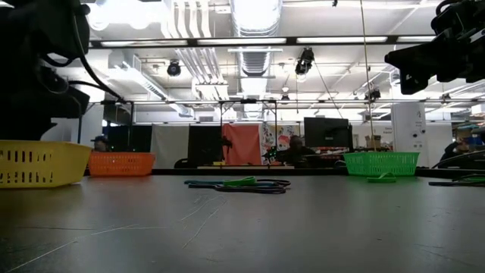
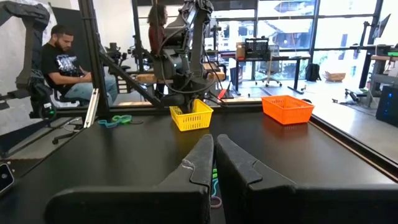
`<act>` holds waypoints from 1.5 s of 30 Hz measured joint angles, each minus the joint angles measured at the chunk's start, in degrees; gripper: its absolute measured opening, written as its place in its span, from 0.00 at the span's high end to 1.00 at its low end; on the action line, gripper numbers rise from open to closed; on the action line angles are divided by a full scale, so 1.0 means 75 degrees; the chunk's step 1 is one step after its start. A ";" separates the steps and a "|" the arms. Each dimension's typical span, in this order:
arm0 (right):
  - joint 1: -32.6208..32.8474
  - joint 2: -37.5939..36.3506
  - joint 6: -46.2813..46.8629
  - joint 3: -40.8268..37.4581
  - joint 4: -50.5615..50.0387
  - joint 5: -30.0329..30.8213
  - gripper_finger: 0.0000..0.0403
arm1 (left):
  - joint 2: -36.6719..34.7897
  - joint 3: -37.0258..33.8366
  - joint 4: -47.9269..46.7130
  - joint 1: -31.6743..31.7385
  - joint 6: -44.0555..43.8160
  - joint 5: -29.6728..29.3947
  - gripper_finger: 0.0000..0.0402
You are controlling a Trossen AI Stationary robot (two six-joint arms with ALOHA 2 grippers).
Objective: Sort rubber bands into baskets
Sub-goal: Put the blue rubber band into the yellow bin
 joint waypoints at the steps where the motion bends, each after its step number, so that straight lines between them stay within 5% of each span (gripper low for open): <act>1: 0.0000 0.0000 -0.0001 0.0000 0.0000 -0.0001 0.98 | 0.0043 -0.0004 0.0065 0.0000 0.0000 -0.0005 1.00; 7: 0.0001 0.0001 -0.0002 -0.0001 0.0000 -0.0001 0.98 | 0.0359 0.0050 0.0157 0.0000 0.0239 -0.0122 0.95; 20: 0.0002 0.0000 0.0000 0.0001 0.0000 -0.0001 0.98 | 0.0298 0.0543 -0.0356 0.0006 0.0667 -0.0274 0.63; 27: 0.0002 0.0000 0.0000 0.0000 0.0000 -0.0001 0.98 | 0.0268 0.1250 -0.0683 0.0003 0.1220 -0.0423 0.54; 39: 0.0001 0.0001 0.0000 -0.0001 0.0000 -0.0001 0.98 | 0.0262 0.2442 -0.1061 0.0003 0.1925 -0.2367 0.53; 45: 0.0001 0.0001 -0.0001 0.0000 0.0000 -0.0001 0.98 | 0.0315 0.2020 0.1870 -0.0105 0.3216 -0.3771 0.53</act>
